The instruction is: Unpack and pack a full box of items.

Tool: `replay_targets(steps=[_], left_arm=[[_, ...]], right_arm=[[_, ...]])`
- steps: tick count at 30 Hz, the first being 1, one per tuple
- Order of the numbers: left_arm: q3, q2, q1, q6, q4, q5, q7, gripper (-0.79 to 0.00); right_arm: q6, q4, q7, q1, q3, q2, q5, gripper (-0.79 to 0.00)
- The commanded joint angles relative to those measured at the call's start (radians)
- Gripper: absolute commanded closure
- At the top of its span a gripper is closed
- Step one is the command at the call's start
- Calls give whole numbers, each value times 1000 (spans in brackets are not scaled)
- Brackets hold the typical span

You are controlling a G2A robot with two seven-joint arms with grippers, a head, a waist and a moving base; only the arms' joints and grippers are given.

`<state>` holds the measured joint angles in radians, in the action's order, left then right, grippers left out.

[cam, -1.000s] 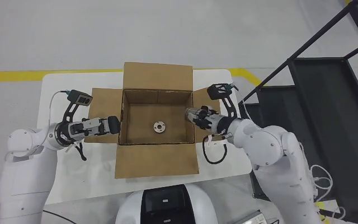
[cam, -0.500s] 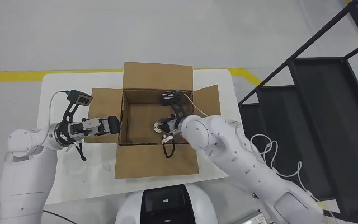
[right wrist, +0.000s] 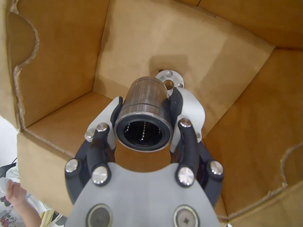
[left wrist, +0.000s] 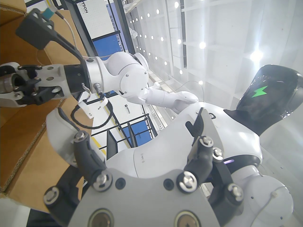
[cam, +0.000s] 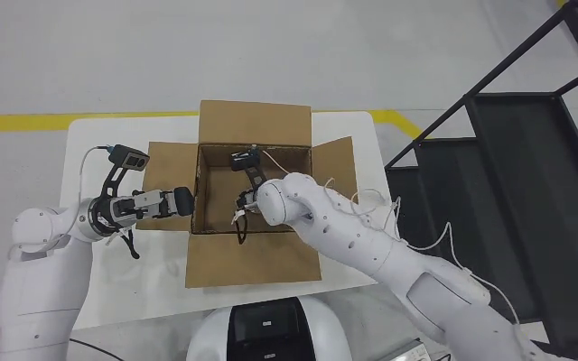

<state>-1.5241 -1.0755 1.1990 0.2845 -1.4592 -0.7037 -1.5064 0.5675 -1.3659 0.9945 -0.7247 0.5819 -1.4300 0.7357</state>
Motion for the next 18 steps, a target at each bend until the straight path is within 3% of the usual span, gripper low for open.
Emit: replay_targets(steps=[1, 13, 15, 16, 18], left_arm=[[0, 0, 0, 0, 0, 0, 0, -785], [0, 0, 0, 0, 0, 0, 0, -785], [0, 0, 0, 0, 0, 0, 0, -785], [0, 0, 0, 0, 0, 0, 0, -785], [0, 0, 0, 0, 0, 0, 0, -785]], right_arm=[[3, 49, -18, 21, -19, -19, -12, 0], [0, 312, -91, 108, -88, -130, -96, -3], [-3, 344, -94, 118, -92, -144, -104, -314], [-3, 359, -93, 122, -93, -149, -107, -773], [-2, 384, -91, 131, -96, -160, -108, -785]])
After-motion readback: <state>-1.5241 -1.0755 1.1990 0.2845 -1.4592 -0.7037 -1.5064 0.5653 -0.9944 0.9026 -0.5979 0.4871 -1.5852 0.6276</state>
